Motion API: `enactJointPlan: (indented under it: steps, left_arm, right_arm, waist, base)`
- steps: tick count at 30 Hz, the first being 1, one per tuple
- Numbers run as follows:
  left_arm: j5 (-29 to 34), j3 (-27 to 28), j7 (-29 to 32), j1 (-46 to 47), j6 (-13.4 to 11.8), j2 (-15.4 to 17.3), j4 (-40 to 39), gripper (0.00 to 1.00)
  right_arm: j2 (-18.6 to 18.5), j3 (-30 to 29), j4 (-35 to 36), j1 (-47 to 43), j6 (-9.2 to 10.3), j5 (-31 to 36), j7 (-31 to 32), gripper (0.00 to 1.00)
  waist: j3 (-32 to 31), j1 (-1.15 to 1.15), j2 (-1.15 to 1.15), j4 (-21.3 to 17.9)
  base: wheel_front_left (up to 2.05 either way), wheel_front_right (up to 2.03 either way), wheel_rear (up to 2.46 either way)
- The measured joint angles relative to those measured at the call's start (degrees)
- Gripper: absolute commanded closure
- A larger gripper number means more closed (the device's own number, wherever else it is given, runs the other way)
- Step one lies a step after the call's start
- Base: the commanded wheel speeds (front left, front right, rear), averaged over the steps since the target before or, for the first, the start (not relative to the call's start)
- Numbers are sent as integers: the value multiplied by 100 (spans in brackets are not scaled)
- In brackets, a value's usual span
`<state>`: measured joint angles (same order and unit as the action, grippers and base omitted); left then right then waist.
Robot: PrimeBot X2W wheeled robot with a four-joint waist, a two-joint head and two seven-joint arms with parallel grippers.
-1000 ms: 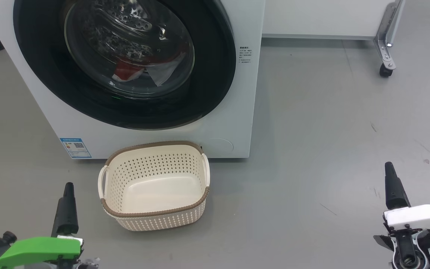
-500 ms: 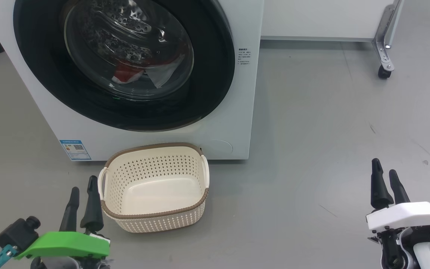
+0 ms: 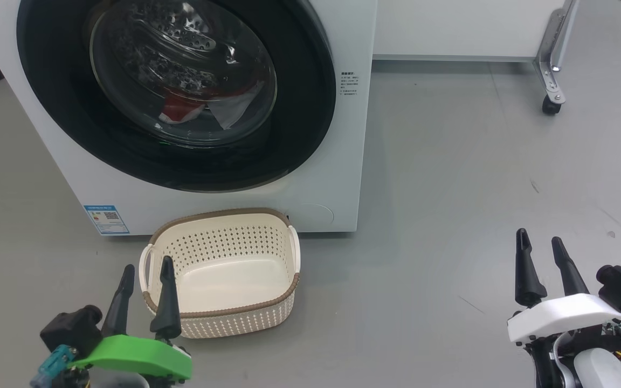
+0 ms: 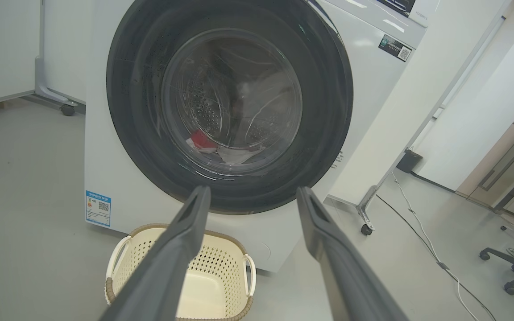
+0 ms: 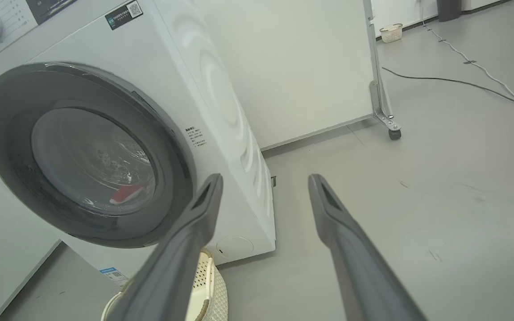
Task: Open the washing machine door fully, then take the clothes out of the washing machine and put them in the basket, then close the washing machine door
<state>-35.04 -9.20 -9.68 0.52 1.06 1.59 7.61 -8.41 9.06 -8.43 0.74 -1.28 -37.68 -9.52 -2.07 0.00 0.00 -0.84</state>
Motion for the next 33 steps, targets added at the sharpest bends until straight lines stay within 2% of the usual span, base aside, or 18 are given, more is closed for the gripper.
enactJointPlan:
  steps: [5,13,22,27,33]
  left_arm:
    - [601,-191,-103,-4,-180,15,119,0]
    - [907,-316,-236,-18,-435,35,208,0]
    - [1612,-625,-411,-19,-617,49,470,0]
    - [1595,-691,-460,-25,-682,57,650,0]
    - [1222,-744,-460,-25,-728,59,806,0]
  right_arm:
    - [-75,182,-14,1,94,458,-74,0]
    - [-118,401,-68,1,204,1034,-109,0]
    - [-163,649,-120,37,348,1682,-196,0]
    - [-144,740,-156,47,359,1816,-199,0]
    - [-58,713,-236,47,396,1777,-197,0]
  waist:
    - [3,0,0,-16]
    - [4,0,0,-39]
    - [-15,0,0,-60]
    - [-19,0,0,-65]
    - [-17,0,0,-64]
  base:
    - [0,0,0]
    - [0,0,0]
    - [0,0,0]
    - [0,0,0]
    - [0,0,0]
